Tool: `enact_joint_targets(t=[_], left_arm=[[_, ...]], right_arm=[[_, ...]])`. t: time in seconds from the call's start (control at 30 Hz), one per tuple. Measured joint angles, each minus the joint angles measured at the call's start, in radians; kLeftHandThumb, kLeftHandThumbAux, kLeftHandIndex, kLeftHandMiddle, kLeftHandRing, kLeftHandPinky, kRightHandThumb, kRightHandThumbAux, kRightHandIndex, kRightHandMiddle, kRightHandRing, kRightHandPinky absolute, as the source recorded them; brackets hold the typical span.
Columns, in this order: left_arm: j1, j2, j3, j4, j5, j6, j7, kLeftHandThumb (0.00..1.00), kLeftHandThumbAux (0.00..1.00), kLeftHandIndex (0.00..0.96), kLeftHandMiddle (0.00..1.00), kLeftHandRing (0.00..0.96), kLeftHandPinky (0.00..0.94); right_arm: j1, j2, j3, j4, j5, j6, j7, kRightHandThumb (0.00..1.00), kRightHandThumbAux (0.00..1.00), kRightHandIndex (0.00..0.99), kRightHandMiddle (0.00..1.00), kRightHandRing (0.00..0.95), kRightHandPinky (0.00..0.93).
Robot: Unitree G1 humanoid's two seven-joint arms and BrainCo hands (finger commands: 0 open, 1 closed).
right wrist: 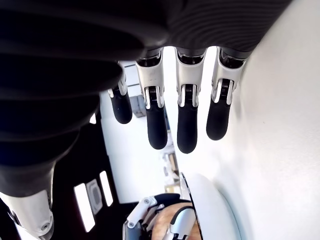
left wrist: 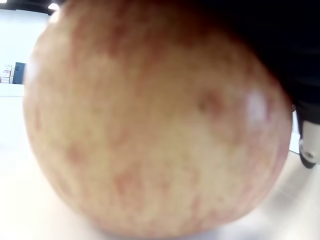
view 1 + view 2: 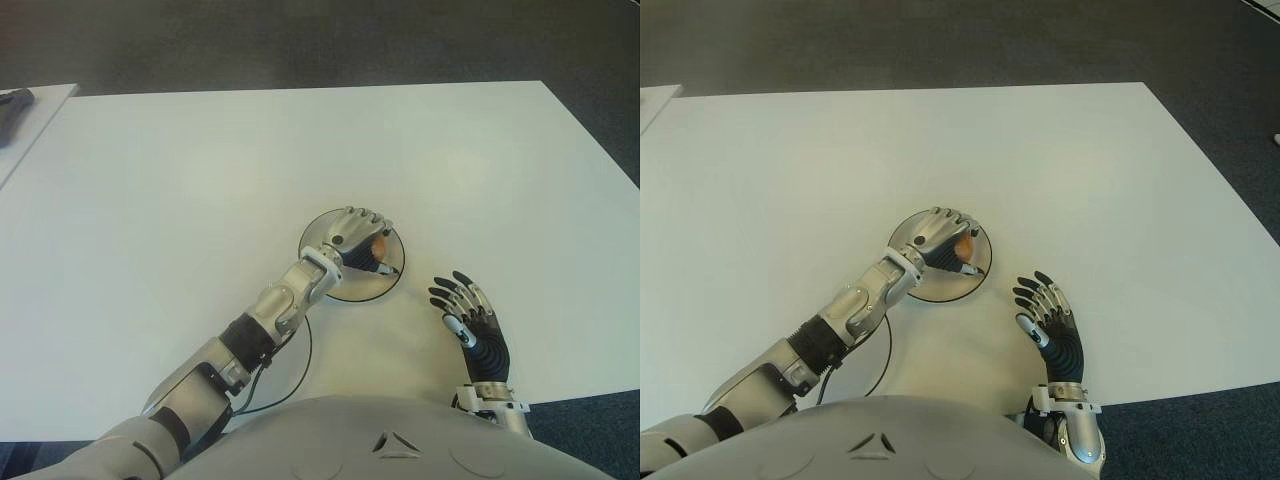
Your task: Put the apples into the plate.
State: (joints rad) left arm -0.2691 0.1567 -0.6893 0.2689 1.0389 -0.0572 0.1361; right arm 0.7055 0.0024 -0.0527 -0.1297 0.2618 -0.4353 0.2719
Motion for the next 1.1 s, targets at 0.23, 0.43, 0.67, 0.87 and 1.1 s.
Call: enact_joint_targets(t=[0.23,0.43,0.67,0.87,1.1], left_arm=[[0.008,0.004,-0.001,-0.004,0.002,0.006,0.014,0.853,0.663,0.407,0.522,0.79,0.792],[0.03,0.014,-0.002,-0.042,0.002,0.016,0.014,0.85,0.662,0.411,0.553,0.777,0.783],[0.07,0.029,0.002,-0.07,-0.014,-0.009,0.055,0.367,0.467,0.242,0.37,0.393,0.388],[0.092,0.036,0.002,-0.07,-0.015,-0.033,0.115,0.218,0.379,0.123,0.202,0.21,0.228],[0.128,0.063,0.007,-0.145,0.005,-0.011,0.119,0.13,0.32,0.058,0.088,0.09,0.129]], right_arm=[[-0.002,-0.003,-0.004,0.005,0.0,0.0,0.012,0.406,0.662,0.15,0.293,0.284,0.252],[-0.005,-0.006,-0.006,0.01,0.0,-0.001,0.017,0.405,0.662,0.15,0.293,0.286,0.266],[-0.008,-0.007,-0.012,0.016,-0.001,-0.005,0.022,0.408,0.656,0.145,0.282,0.275,0.241],[-0.012,-0.009,-0.016,0.02,-0.001,-0.006,0.023,0.409,0.651,0.142,0.276,0.268,0.24],[-0.021,-0.016,-0.019,0.028,-0.001,-0.009,0.024,0.418,0.653,0.146,0.273,0.27,0.267]])
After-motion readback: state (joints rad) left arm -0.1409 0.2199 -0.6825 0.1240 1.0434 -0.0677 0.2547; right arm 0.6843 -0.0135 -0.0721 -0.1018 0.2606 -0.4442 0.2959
